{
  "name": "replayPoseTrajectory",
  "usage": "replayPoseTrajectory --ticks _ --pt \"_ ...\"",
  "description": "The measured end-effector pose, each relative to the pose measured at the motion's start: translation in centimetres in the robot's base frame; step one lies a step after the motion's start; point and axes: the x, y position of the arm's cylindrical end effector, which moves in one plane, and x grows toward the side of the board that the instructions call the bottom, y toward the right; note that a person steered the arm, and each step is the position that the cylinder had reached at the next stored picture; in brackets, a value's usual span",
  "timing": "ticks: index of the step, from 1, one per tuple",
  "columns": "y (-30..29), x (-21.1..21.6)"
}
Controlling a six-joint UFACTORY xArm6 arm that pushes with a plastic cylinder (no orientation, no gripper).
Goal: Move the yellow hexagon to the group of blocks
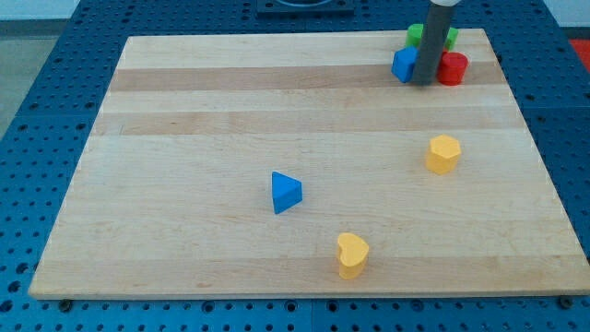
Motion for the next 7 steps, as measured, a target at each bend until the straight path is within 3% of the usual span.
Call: replayPoseTrajectory --ticks 1,3,4,5,6,7 --pt "-0.2 4.1" --pt "-4.2 19.4" --pt "-4.2 23.9" --pt "-3.0 24.7" --pt "-0.9 17.0" --pt "-0.7 13.0"
